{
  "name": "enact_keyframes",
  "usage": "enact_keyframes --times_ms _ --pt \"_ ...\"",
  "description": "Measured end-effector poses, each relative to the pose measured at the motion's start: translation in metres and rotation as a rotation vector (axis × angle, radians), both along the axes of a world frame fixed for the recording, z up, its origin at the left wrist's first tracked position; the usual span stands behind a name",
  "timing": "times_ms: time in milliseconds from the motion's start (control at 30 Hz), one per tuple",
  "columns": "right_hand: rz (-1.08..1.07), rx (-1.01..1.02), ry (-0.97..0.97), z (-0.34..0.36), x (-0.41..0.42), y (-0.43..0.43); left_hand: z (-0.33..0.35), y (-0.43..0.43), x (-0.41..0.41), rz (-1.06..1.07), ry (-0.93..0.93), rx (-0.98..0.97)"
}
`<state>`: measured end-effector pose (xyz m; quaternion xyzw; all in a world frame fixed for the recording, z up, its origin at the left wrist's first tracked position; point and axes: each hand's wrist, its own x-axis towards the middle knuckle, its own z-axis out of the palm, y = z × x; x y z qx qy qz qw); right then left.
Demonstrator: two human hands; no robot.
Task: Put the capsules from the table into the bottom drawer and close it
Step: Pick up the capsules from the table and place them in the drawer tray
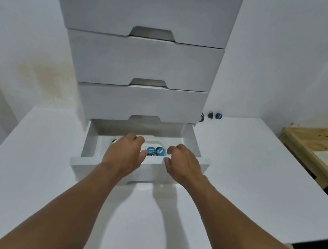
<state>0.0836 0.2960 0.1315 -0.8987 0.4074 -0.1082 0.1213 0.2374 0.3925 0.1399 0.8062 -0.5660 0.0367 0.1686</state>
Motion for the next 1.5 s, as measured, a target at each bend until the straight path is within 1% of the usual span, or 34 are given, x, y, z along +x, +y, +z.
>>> enact_keyframes --times_ms 100,200,400,567,733,933,1200,1500 --pt "-0.031 0.011 0.016 0.002 -0.035 0.011 0.001 0.006 -0.029 -0.049 -0.005 0.019" --pt "-0.081 0.004 -0.025 0.005 -0.065 0.01 0.004 0.003 -0.053 -0.093 -0.025 0.037" --pt "-0.146 -0.008 -0.04 0.01 -0.12 -0.017 0.012 -0.031 -0.103 -0.165 -0.093 0.041" --pt "-0.145 -0.02 -0.039 0.012 -0.169 -0.069 0.017 -0.086 -0.15 -0.177 -0.098 0.008" --pt "-0.12 -0.023 -0.009 0.011 -0.231 -0.137 0.013 -0.149 -0.213 -0.135 -0.119 0.0" --pt "-0.098 -0.023 0.026 0.02 -0.29 -0.219 0.014 -0.223 -0.275 -0.098 -0.095 -0.023" --pt "-0.047 0.013 0.001 0.018 -0.297 -0.298 0.016 -0.302 -0.287 -0.058 -0.109 0.008" --pt "-0.033 0.067 0.054 -0.008 -0.244 -0.387 -0.021 -0.386 -0.241 -0.019 -0.068 0.074"
